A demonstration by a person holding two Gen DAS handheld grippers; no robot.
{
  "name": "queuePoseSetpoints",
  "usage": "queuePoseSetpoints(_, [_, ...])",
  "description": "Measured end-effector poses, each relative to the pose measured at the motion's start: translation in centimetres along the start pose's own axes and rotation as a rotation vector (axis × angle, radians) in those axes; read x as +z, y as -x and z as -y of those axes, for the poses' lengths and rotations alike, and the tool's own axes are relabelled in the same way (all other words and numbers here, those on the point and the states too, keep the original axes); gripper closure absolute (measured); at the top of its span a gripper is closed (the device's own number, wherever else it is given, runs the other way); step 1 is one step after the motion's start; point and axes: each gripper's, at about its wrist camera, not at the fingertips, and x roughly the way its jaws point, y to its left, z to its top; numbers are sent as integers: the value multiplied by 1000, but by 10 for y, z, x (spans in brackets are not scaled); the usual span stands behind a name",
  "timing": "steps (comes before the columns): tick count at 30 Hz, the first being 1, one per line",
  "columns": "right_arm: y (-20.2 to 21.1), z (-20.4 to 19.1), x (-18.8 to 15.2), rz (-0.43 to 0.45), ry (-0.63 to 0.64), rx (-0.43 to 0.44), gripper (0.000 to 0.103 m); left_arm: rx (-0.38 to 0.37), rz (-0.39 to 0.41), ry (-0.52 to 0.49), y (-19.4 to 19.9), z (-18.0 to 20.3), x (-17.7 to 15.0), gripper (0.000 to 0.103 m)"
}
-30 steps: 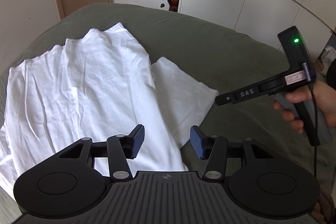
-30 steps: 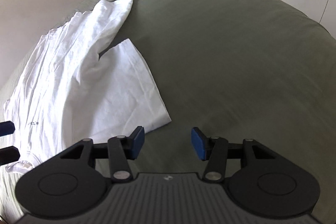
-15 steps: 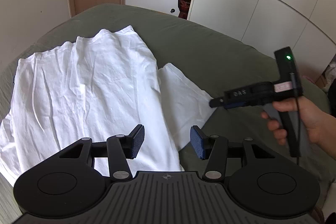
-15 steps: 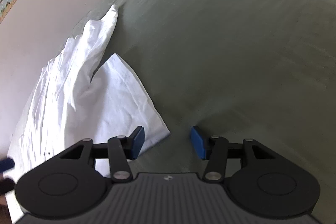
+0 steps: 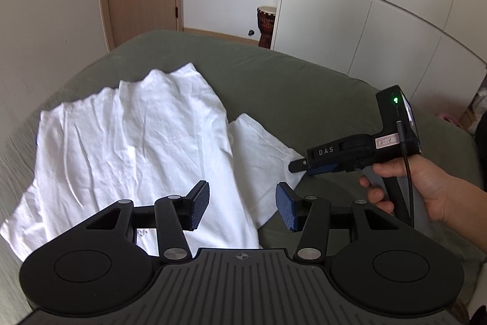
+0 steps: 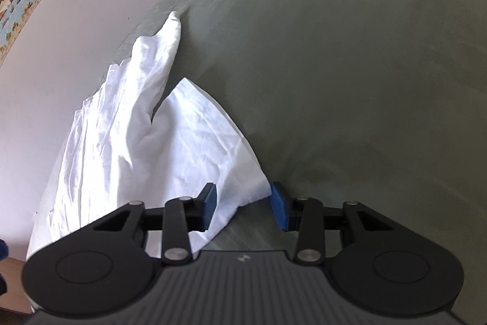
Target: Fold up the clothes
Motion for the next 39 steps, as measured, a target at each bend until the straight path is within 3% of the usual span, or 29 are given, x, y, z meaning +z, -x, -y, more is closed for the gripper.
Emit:
queuePoseSetpoints(7, [-1,-5,3,-9,-21,-3,96,-11,-38,-18,3,4,-12,56])
queuePoseSetpoints(9, [2,-8,5,3,-13,-4,97,-11,-47,-20,3,4,-17,56])
queuePoseSetpoints(14, [35,-22,20,103,121,-114,98,-10,-61,6,-1,-2,-23,56])
queuePoseSetpoints(18, [63,-11,32,151,162,-193,98,-20,-57,3,-1,0,-22,56])
queuePoseSetpoints(23, [69,7,26,131,190,-253,97,-37,-62,5,-5,4,-23,56])
queuePoseSetpoints(28, [42,24,11,77,170,-277,91,-43,-73,-8,-6,6,-28,56])
queuePoseSetpoints(30, [35,27,7,70,160,-277,84,-40,-78,-8,-6,6,-30,56])
queuePoseSetpoints(33, [43,35,8,91,117,-242,83,-38,-83,3,-7,2,-32,56])
queuePoseSetpoints(35, [56,41,20,140,77,-205,81,-38,-85,8,-9,1,-33,56])
queuePoseSetpoints(39, [53,35,53,144,98,-140,78,-48,-89,17,-15,0,-34,56])
